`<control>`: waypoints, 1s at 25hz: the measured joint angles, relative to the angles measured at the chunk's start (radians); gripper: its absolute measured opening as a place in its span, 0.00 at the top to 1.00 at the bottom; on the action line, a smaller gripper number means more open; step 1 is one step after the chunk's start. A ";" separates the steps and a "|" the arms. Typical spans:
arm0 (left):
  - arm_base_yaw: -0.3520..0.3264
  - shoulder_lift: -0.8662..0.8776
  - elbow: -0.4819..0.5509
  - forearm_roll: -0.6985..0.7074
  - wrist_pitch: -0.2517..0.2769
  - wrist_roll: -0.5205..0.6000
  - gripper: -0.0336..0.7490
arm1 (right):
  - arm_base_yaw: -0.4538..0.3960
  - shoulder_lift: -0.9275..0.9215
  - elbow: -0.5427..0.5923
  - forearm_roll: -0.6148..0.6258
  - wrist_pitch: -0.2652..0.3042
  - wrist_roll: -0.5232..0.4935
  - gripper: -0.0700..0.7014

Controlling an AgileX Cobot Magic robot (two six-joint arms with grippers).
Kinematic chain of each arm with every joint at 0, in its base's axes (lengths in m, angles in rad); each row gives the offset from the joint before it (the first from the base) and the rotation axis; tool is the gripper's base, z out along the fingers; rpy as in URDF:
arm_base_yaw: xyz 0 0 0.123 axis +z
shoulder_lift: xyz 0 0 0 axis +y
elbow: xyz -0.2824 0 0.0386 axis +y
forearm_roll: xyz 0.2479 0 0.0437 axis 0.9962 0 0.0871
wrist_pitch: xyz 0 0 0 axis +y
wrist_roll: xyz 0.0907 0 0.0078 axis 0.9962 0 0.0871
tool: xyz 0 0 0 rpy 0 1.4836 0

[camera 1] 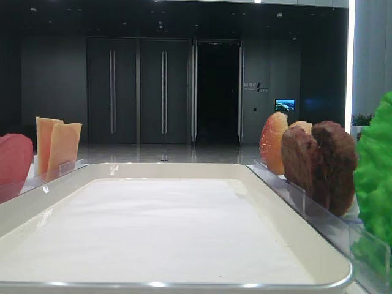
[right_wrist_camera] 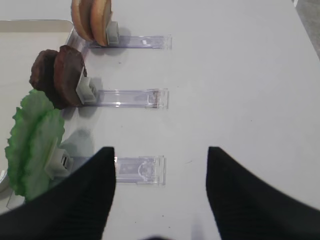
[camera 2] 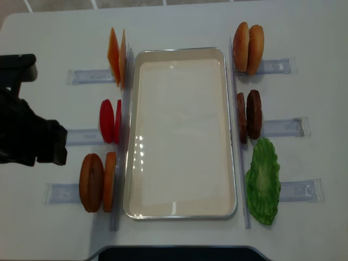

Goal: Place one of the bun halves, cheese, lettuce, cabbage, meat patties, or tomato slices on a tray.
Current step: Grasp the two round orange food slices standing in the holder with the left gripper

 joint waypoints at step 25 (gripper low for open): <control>-0.419 0.111 0.000 0.070 -0.052 -0.457 0.30 | 0.000 0.000 0.000 0.000 0.000 0.000 0.37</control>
